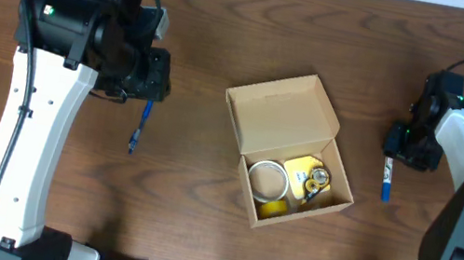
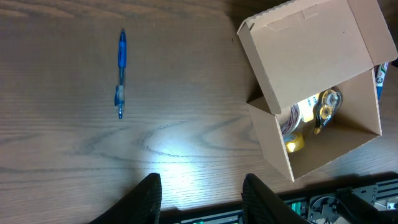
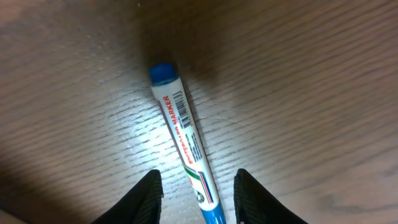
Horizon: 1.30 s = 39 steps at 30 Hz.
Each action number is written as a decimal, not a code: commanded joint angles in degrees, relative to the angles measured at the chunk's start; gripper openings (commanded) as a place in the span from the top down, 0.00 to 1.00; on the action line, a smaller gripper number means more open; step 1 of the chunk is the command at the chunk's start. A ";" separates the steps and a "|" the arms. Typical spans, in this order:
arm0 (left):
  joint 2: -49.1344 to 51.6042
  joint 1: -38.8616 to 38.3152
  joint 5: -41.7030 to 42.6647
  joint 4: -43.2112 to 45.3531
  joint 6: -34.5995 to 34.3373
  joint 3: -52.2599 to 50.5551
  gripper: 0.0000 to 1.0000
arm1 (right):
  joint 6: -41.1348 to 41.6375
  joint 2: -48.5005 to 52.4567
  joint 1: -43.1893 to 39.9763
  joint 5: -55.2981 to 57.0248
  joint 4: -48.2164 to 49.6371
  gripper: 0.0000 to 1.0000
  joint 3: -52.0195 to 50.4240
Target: Pack container
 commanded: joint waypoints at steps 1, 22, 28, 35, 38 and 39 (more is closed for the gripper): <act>-0.66 -0.02 -0.61 -0.37 0.63 0.04 0.57 | -0.68 3.02 -0.42 -0.04 -0.11 0.60 -0.26; -0.66 0.00 -2.10 0.26 0.63 0.04 0.57 | -3.43 8.31 0.04 -2.62 0.22 0.81 -0.26; -0.66 0.00 -2.14 0.28 0.63 0.04 0.57 | -3.43 8.35 0.44 -3.78 0.74 0.93 -0.24; -0.66 0.00 -3.02 0.24 0.63 0.04 0.57 | -3.45 8.22 3.43 -5.03 -1.53 0.93 2.27; -0.66 0.00 -2.99 0.28 0.61 0.04 0.57 | -3.87 7.69 5.25 -5.29 -4.74 0.93 5.57; -0.66 0.00 -2.99 0.28 0.63 0.04 0.57 | -3.91 7.39 5.92 -5.40 -5.86 0.93 6.80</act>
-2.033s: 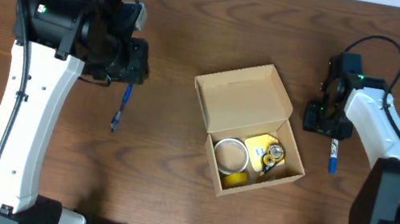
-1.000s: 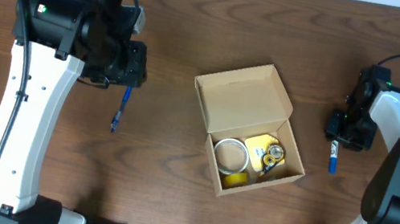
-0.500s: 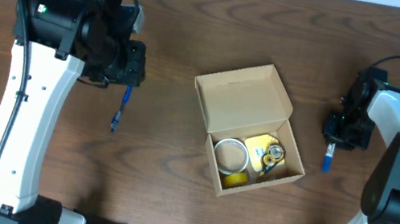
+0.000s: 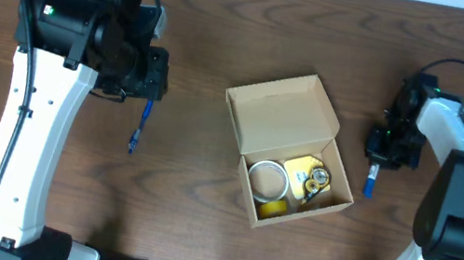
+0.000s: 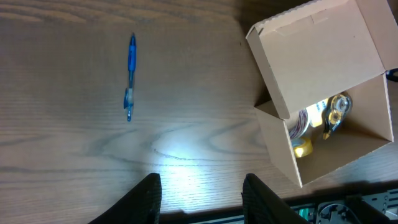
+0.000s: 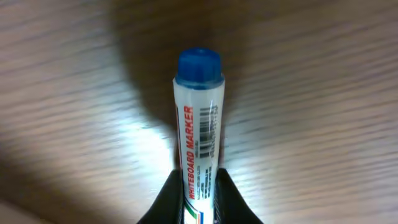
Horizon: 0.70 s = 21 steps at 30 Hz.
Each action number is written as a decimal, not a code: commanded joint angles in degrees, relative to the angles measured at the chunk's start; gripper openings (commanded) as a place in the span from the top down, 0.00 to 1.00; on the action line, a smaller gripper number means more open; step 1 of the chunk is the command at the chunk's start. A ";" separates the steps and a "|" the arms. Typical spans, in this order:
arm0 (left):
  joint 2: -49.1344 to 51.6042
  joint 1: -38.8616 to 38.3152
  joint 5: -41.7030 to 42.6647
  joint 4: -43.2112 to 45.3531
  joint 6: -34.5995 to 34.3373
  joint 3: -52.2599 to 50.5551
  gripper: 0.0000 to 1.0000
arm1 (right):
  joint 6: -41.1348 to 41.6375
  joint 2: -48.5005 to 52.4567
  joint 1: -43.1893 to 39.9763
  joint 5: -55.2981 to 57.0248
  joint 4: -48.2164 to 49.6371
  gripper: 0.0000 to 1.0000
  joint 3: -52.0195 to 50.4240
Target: Pack container
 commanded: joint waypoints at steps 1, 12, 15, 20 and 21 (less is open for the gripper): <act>-0.66 0.00 -1.07 -0.17 0.63 0.04 0.57 | -1.03 -0.55 2.58 -1.25 -1.97 0.92 4.61; -0.66 -0.02 -1.07 -0.66 0.61 0.04 0.57 | -3.87 -4.33 5.33 0.66 -13.22 0.91 20.33; -0.66 0.00 -1.07 -0.52 0.61 0.04 0.57 | -5.44 -4.72 6.49 -0.90 -15.50 0.91 22.97; -0.66 0.00 -1.14 -0.20 0.61 0.04 0.57 | -9.88 -8.44 10.01 -1.51 -17.46 0.92 25.86; -0.66 0.00 -1.22 -0.11 0.61 0.04 0.57 | -10.34 -9.42 10.64 -1.49 -17.70 0.92 26.10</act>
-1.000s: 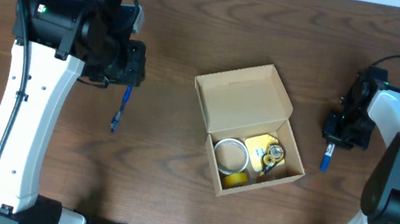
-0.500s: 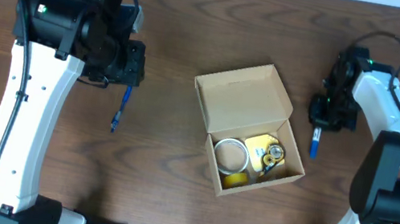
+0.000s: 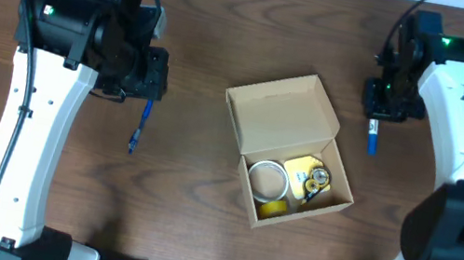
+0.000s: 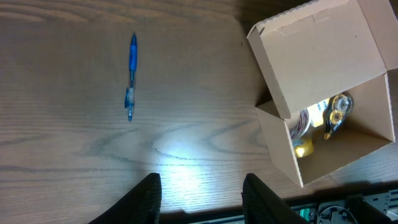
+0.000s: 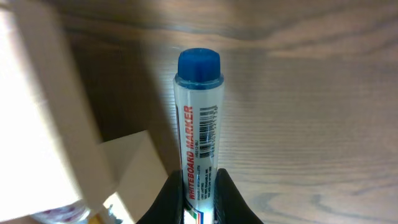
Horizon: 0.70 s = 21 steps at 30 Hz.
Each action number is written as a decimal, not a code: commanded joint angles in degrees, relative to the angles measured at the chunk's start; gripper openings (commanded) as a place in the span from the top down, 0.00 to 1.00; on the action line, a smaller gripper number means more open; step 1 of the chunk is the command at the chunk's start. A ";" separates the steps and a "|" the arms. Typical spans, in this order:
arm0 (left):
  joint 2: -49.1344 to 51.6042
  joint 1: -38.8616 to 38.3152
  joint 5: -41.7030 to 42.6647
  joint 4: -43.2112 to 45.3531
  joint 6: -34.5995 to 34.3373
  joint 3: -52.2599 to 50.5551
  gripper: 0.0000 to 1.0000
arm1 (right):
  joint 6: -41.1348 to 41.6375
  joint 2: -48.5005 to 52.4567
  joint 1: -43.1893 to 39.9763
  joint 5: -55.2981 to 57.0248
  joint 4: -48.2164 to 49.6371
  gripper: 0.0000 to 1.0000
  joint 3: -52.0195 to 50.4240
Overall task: Pack container
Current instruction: 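Lift the whiteboard marker upright with the right gripper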
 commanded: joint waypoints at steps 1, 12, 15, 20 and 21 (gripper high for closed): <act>-0.66 0.00 -1.07 0.07 0.63 0.04 0.57 | -3.61 -5.70 2.64 -0.61 -0.48 0.92 2.40; -0.66 0.00 -1.05 0.76 0.61 0.04 0.56 | -4.39 -20.59 7.76 -1.55 -4.31 0.91 2.38; -0.66 0.00 -1.07 0.79 0.61 0.04 0.57 | -4.35 -22.14 10.73 -2.12 -5.75 0.91 2.38; -0.66 0.00 -1.09 1.09 0.61 0.04 0.56 | -4.98 -22.01 16.44 -2.08 -6.86 0.91 2.38; -0.66 0.00 -1.11 1.18 0.61 0.04 0.56 | -4.98 -22.01 17.27 -1.97 -7.06 0.91 2.38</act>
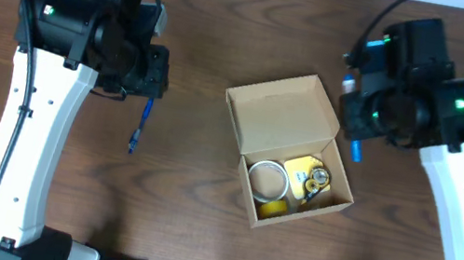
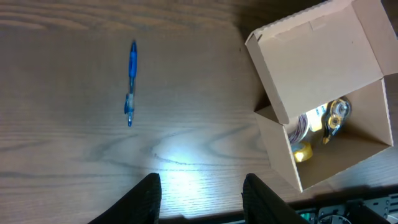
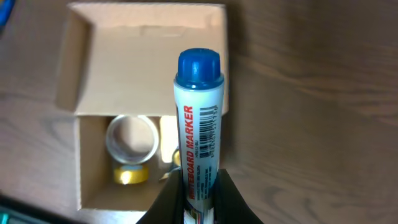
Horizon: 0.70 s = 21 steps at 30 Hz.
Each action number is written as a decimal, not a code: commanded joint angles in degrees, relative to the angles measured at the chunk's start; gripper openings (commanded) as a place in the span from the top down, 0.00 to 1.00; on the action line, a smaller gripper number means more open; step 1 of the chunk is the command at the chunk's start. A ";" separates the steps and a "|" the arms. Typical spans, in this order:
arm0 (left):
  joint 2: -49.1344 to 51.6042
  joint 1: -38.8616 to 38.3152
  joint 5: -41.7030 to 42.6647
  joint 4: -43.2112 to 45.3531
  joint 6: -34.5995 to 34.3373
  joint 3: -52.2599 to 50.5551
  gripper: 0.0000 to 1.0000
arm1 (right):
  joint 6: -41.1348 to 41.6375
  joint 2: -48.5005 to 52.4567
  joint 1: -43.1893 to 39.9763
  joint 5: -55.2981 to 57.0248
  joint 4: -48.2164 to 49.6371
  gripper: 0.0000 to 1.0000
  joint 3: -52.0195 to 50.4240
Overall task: Pack container
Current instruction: 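Lift the whiteboard marker upright with the right gripper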
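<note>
An open cardboard box (image 1: 283, 118) sits mid-table, holding a tape roll (image 1: 268, 179) and yellow items (image 1: 311, 176). My right gripper (image 1: 358, 137) is shut on a blue-capped whiteboard marker (image 3: 199, 118) and hangs over the box's right edge; in the right wrist view the box (image 3: 146, 50) lies below the marker. A blue pen (image 1: 139, 126) lies on the wood left of the box, also seen in the left wrist view (image 2: 130, 84). My left gripper (image 2: 200, 186) is open, high above the table near the pen, holding nothing.
The box's lid flap (image 2: 314, 56) stands open on the far side. A black rail runs along the table's front edge. Bare wood lies between the pen and the box.
My right gripper, still holding the marker, has moved from the table beside the box's far right corner to over the box's right side. The left arm has barely moved.
At first my right gripper was open around the marker lying on the table right of the box. Then it was shut on the marker. Later it held the marker off the table by the box's far corner, and now over the box. The pen stayed put.
</note>
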 commanded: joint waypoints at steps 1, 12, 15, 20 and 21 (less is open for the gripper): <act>-0.66 0.00 -1.25 0.13 0.61 0.04 0.56 | -1.40 -0.15 3.08 -0.02 -0.50 0.91 0.70; -0.66 0.00 -1.22 0.72 0.61 0.04 0.56 | -3.04 -0.15 4.76 -0.04 -1.75 0.91 0.68; -0.66 0.00 -1.25 0.79 0.63 0.04 0.56 | -2.99 -0.15 4.76 -0.04 -1.36 0.91 0.68; -0.66 0.00 -1.22 1.20 0.61 0.04 0.53 | -3.19 -0.13 4.72 0.76 -1.09 0.90 0.59; -0.66 0.00 -1.22 1.20 0.61 0.04 0.53 | -3.19 -0.13 4.72 0.85 -1.07 0.90 0.52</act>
